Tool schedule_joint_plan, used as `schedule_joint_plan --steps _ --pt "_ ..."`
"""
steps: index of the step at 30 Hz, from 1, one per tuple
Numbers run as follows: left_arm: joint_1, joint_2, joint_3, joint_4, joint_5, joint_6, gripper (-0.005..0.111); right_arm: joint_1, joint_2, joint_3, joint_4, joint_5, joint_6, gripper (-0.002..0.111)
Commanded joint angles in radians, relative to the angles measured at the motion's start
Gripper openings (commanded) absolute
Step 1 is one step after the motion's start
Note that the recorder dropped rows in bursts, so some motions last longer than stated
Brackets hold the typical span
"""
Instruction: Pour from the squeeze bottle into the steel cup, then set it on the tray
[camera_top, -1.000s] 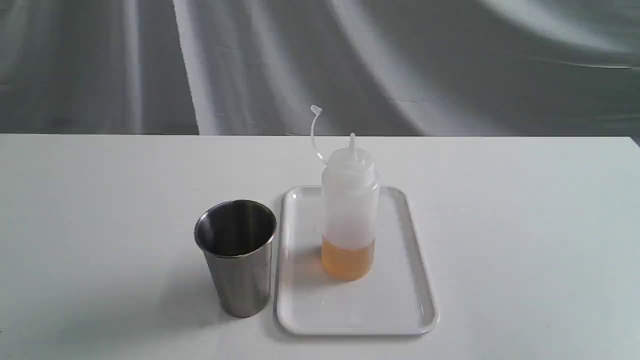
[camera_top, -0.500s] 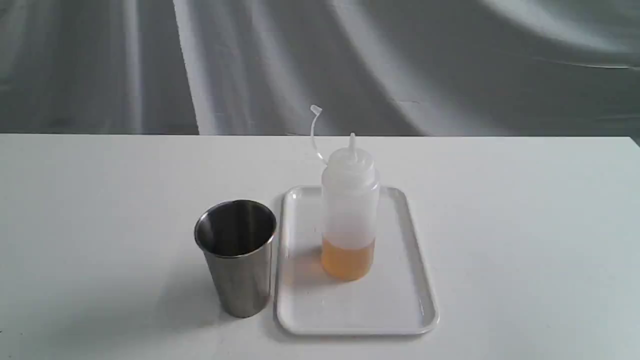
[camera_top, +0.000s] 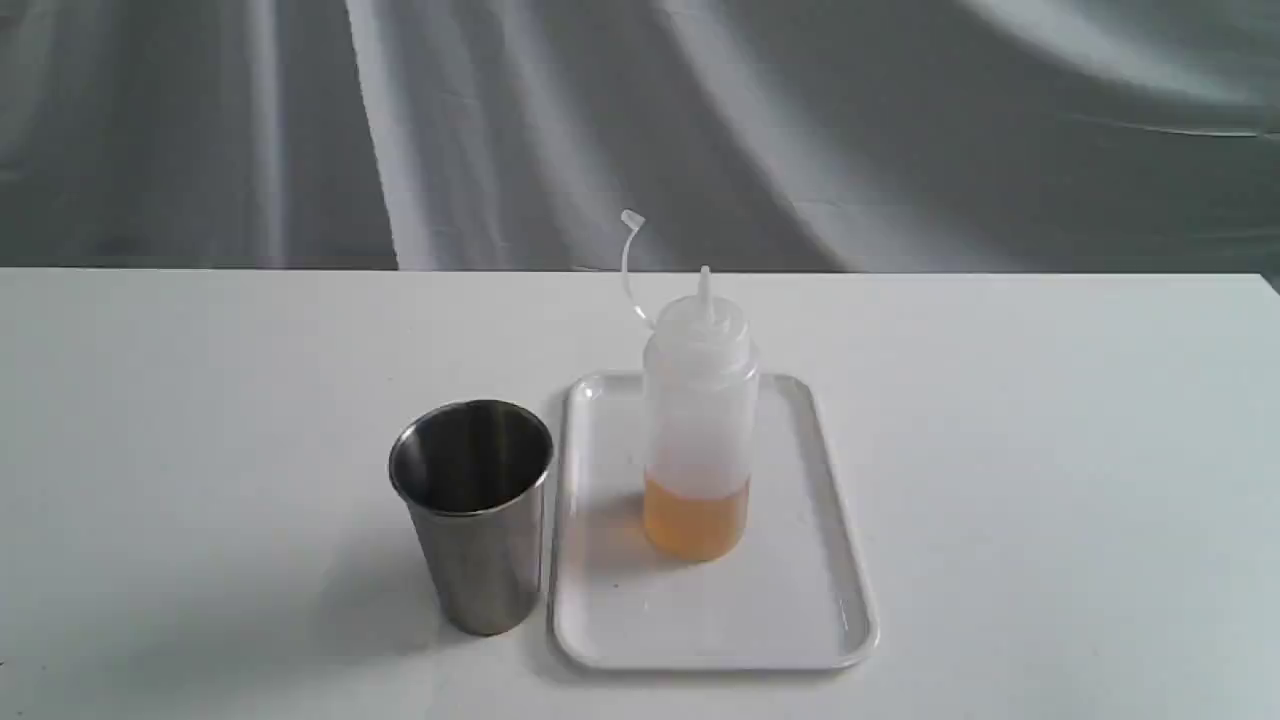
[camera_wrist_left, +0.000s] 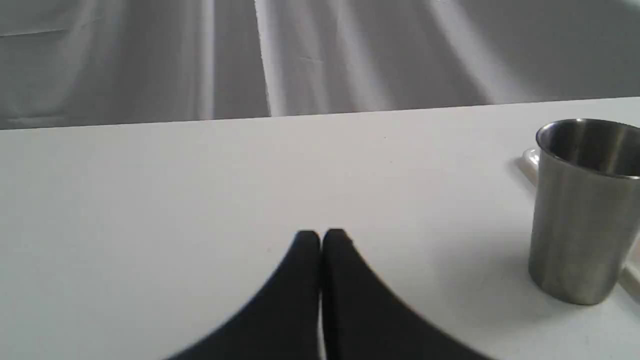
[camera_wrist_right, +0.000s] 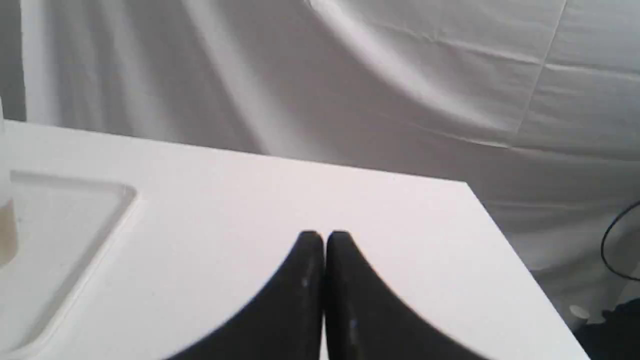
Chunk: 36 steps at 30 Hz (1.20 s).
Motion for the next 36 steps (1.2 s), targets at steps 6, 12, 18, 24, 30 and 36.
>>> schedule_joint_plan --steps 6,12,18,24,30,36 --pt "0.002 -0.003 0.004 -0.001 -0.008 -0.004 0.000 -0.005 -0.004 0.004 -0.008 0.166 0.002 0.000" --pt "0.002 -0.003 0.004 -0.001 -0.008 -0.006 0.000 -0.005 -0.004 0.004 -0.008 0.166 0.002 0.000" --pt "0.002 -0.003 0.004 -0.001 -0.008 -0.006 0.000 -0.005 -0.004 0.004 -0.008 0.166 0.004 0.000" --pt "0.002 -0.003 0.004 -0.001 -0.008 -0.003 0.000 -0.005 -0.004 0.004 -0.008 0.166 0.004 0.000" --pt "0.002 -0.003 0.004 -0.001 -0.008 -0.003 0.000 -0.005 -0.004 0.004 -0.008 0.166 0.004 0.000" --pt "0.002 -0.003 0.004 -0.001 -0.008 -0.006 0.000 -0.005 -0.004 0.004 -0.008 0.166 0.002 0.000"
